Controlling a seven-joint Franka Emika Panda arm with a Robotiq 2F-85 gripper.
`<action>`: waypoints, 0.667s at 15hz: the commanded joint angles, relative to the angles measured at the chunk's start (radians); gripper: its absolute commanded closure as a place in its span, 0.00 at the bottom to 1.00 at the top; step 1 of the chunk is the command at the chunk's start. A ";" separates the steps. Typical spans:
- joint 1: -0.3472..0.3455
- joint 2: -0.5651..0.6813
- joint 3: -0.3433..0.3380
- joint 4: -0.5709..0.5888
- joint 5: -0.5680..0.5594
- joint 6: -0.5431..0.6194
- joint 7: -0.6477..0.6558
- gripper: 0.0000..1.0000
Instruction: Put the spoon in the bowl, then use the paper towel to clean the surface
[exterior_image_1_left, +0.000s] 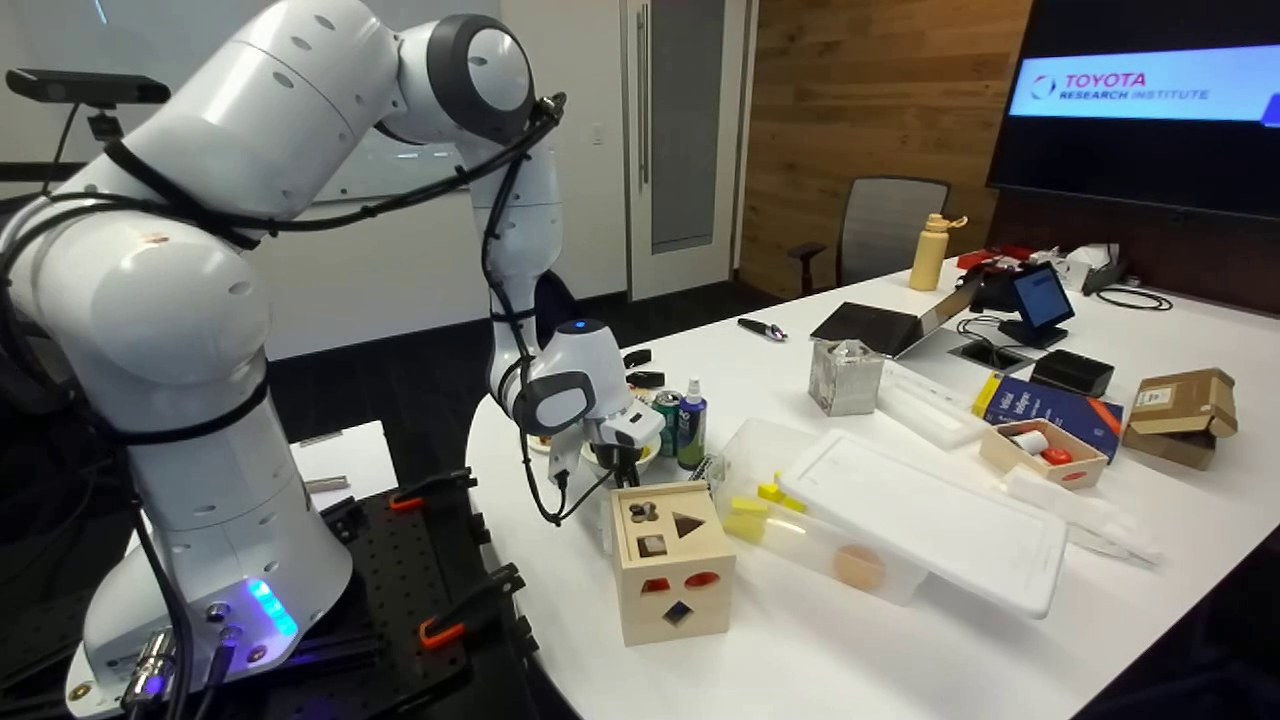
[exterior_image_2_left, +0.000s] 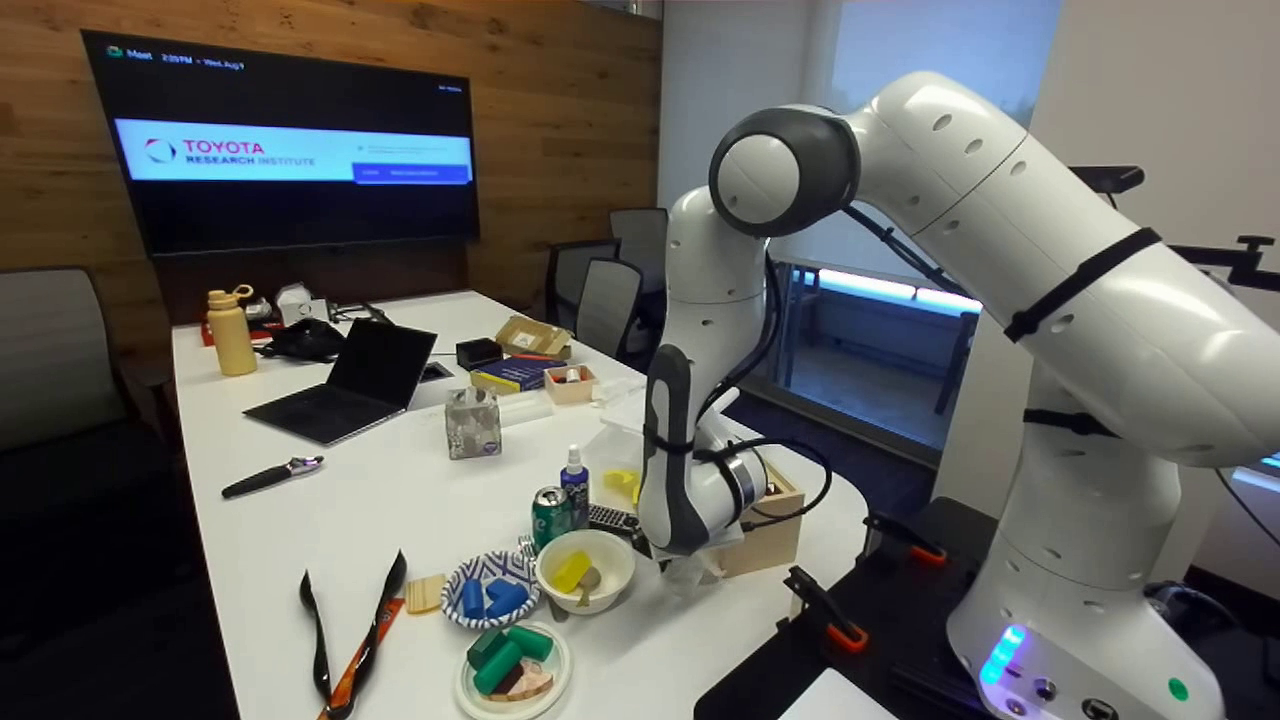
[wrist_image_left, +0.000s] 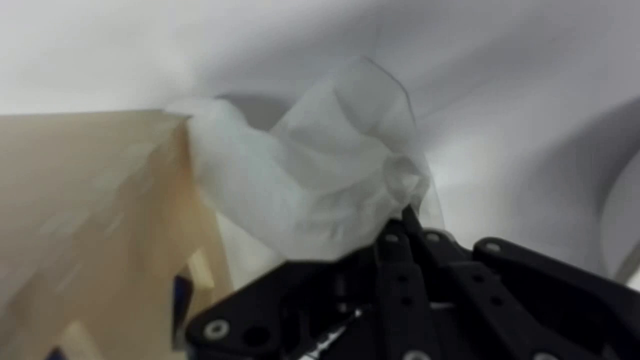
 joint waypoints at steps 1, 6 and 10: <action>-0.182 -0.062 0.186 -0.034 -0.064 -0.013 -0.050 1.00; -0.105 -0.146 0.159 -0.168 0.042 -0.114 0.015 1.00; 0.188 -0.167 -0.087 -0.252 0.147 -0.241 0.111 1.00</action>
